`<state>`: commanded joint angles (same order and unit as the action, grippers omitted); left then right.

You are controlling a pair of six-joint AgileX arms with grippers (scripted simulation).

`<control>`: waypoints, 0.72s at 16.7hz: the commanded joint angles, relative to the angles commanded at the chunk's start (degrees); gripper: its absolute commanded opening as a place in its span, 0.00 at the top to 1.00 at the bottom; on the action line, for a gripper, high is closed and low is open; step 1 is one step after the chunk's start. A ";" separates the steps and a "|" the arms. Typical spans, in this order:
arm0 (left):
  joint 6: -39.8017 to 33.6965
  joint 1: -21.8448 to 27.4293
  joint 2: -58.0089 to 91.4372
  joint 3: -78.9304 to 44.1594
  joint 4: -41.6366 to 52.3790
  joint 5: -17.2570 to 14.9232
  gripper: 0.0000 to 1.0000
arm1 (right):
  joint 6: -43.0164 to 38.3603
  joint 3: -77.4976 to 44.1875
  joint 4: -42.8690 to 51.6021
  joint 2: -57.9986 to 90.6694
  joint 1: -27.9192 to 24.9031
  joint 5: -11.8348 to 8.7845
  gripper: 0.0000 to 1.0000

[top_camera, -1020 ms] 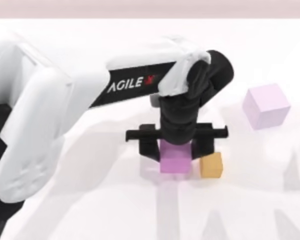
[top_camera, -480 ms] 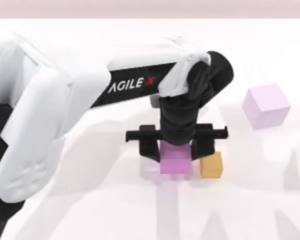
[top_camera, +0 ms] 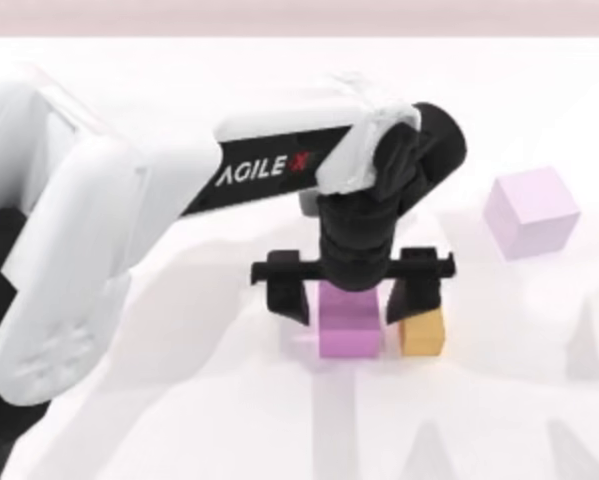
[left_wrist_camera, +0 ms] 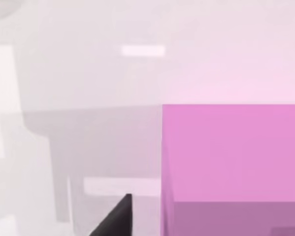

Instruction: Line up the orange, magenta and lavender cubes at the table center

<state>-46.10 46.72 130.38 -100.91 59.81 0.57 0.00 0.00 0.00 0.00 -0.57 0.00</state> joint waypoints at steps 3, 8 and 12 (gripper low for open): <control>0.00 0.00 0.00 0.00 0.00 0.00 0.00 | 0.00 0.00 0.00 0.00 0.00 0.00 0.00; 0.00 -0.01 -0.03 -0.01 0.01 0.00 0.00 | 0.00 0.00 0.00 0.00 0.00 0.00 0.00; -0.06 -0.13 -0.76 -3.83 4.34 0.05 0.00 | 0.00 0.00 0.00 0.00 0.00 0.00 0.00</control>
<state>-46.16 46.60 129.62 -104.75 64.15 0.63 0.00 0.00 0.00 0.00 -0.57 0.00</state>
